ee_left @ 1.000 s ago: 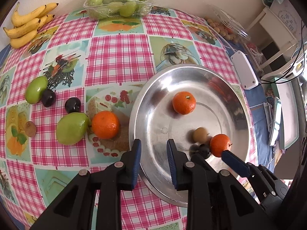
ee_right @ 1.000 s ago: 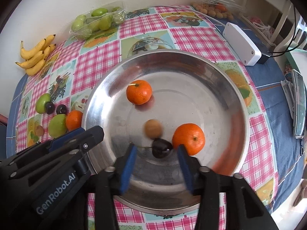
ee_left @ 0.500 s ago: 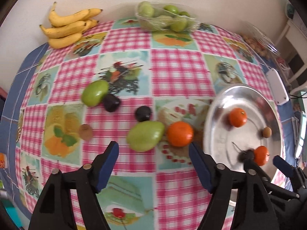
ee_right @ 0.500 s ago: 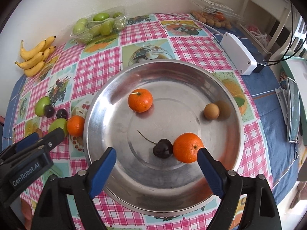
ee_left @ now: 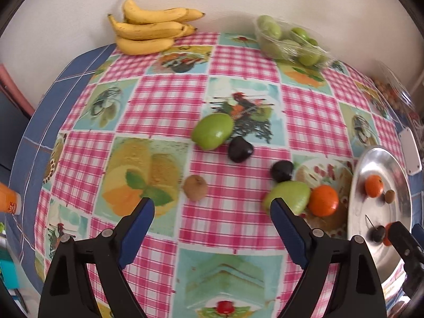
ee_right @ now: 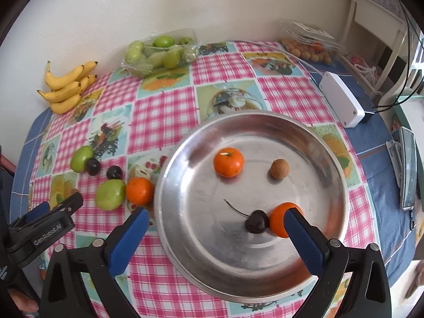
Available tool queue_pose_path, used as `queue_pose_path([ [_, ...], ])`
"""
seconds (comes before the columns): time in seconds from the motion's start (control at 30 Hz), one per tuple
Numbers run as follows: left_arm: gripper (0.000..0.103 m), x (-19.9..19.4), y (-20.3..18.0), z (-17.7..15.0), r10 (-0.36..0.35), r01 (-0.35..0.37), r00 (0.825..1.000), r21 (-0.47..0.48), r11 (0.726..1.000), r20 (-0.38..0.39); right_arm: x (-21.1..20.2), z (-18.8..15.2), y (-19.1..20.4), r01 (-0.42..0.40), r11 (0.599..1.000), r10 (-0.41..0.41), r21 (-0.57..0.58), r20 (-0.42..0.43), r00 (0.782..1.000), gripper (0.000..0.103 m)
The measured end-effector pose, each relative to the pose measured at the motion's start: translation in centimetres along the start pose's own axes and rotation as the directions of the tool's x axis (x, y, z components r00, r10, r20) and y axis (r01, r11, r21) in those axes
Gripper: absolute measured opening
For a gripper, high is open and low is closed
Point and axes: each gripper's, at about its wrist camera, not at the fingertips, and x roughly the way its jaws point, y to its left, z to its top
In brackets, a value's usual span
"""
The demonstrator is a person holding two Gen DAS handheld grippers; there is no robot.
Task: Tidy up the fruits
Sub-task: 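Carry the plum and kiwi over the steel bowl and release both inside, then grasp a green pear with the right tool while the left tool grasps another kiwi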
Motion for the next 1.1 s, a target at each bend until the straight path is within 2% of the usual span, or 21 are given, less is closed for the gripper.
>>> queue_pose_path([
  [0.2,0.09,0.1,2.4,0.3,0.015,-0.014,1.0,-0.057,0.998,0.013,0.5,-0.2,4.1,-0.076,0.995,0.076,-0.058,-0.007,0.997,0.103],
  [0.37,0.09,0.0,4.6,0.3,0.062,-0.058,0.997,-0.091,0.994,0.041,1.7,-0.9,8.1,-0.137,0.984,0.133,-0.117,-0.045,0.99,0.103],
  [0.47,0.096,-0.1,6.3,0.4,0.085,-0.078,0.995,-0.126,0.989,0.056,2.1,-1.1,9.8,-0.171,0.977,0.165,-0.126,-0.058,0.985,0.103],
  [0.57,0.097,-0.2,7.7,0.5,0.095,-0.083,0.993,-0.161,0.984,0.067,2.4,-1.2,11.0,-0.197,0.972,0.19,-0.131,-0.062,0.98,0.103],
  [0.8,0.098,0.5,8.9,0.9,0.043,-0.03,0.997,-0.201,0.979,0.057,3.8,-0.7,12.2,-0.233,0.967,0.226,-0.106,-0.07,0.972,0.103],
  [0.97,0.098,1.1,8.4,1.3,-0.041,0.047,0.999,-0.196,0.979,0.034,5.1,-0.2,11.9,-0.241,0.967,0.235,-0.082,-0.081,0.969,0.101],
  [1.07,0.098,1.6,8.2,1.4,-0.059,0.06,0.998,-0.195,0.979,0.012,6.0,0.2,11.6,-0.236,0.97,0.23,-0.063,-0.089,0.969,0.09],
  [1.1,0.098,1.9,8.1,1.5,-0.069,0.068,0.998,-0.2,0.978,0.002,6.1,0.4,11.6,-0.224,0.972,0.218,-0.068,-0.081,0.973,0.089],
])
